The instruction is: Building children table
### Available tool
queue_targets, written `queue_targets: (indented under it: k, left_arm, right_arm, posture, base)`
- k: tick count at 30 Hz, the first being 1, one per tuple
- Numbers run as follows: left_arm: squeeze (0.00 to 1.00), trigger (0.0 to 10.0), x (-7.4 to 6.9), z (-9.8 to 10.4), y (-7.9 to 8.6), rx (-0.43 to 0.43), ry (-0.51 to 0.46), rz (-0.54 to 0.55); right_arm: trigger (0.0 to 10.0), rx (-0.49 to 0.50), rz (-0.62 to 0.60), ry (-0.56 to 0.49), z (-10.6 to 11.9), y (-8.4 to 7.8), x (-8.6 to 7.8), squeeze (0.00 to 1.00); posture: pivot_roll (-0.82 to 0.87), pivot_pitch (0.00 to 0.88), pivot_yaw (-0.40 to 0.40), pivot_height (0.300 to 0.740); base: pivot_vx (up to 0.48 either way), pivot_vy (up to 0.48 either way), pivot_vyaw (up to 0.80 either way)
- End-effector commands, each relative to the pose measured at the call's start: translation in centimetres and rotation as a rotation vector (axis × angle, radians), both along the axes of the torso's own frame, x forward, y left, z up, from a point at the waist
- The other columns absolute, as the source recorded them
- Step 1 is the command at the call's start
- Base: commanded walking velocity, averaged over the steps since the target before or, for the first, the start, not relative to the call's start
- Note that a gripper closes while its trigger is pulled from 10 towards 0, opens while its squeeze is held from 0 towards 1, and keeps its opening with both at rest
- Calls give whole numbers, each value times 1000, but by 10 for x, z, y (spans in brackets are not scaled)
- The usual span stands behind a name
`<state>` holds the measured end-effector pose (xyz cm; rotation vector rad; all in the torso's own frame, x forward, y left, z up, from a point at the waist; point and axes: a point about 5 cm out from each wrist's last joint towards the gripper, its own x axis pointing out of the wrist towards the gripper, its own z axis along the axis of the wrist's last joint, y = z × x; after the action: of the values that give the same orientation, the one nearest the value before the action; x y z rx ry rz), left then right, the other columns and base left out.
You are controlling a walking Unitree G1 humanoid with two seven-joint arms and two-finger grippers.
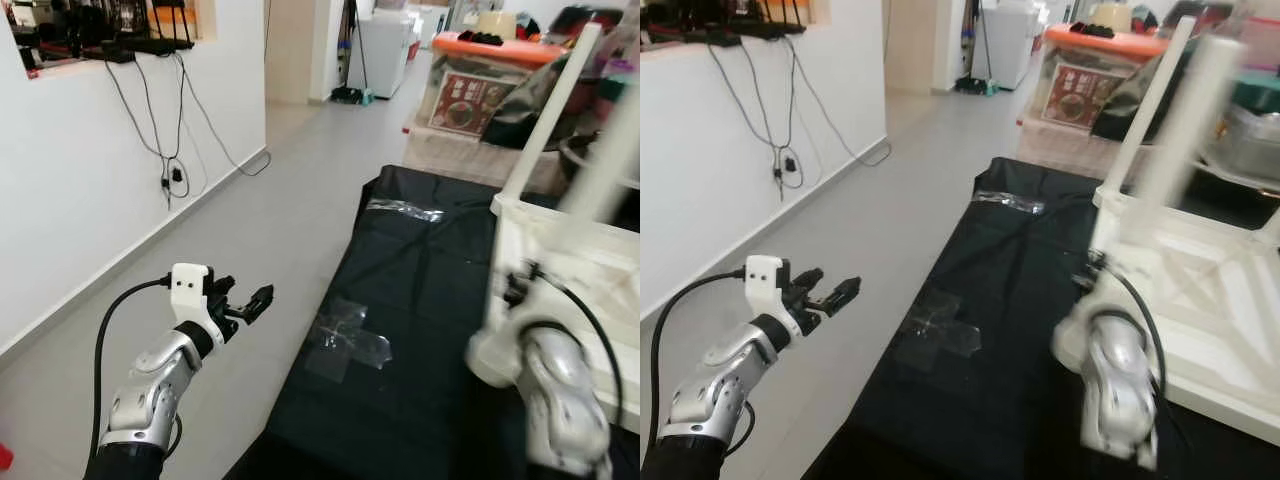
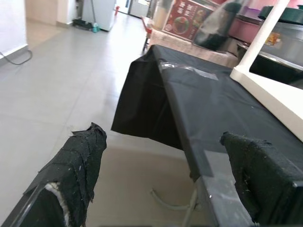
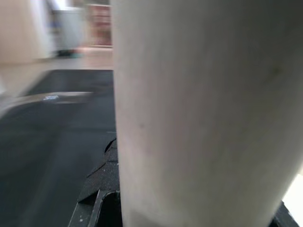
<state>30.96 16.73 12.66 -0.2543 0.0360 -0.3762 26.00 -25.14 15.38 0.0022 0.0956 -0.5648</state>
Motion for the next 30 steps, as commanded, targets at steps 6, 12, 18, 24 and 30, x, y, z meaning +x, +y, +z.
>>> queue_targets:
  k: [6, 12, 18, 24, 30]
  left_arm:
    - [0, 10000, 0, 0, -2, 19, 6, -15]
    - [0, 10000, 0, 0, -2, 16, 7, -16]
    - [0, 10000, 1, 0, -4, 12, 6, -19]
    - [0, 10000, 2, 0, -4, 10, 5, -18]
    - [0, 10000, 2, 0, -5, 8, 5, -17]
  right_arm:
    - [10000, 342, 238, 20, -27, 42, 12, 1000]
    - [10000, 380, 542, -86, 0, 47, 31, 0]
    - [10000, 306, 746, -190, 29, 33, 42, 0]
    - [10000, 262, 964, -239, 44, 30, 46, 0]
    - [10000, 230, 1193, -228, 47, 43, 46, 0]
  posture:
    - [-86, 0, -58, 740]
    - [-91, 0, -54, 740]
    - [-84, 0, -63, 740]
    - [-77, 0, -72, 740]
    - [-64, 0, -79, 740]
  base:
    - [0, 0, 0]
    - [0, 0, 0]
    - [0, 0, 0]
    - [0, 0, 0]
    - [0, 0, 0]
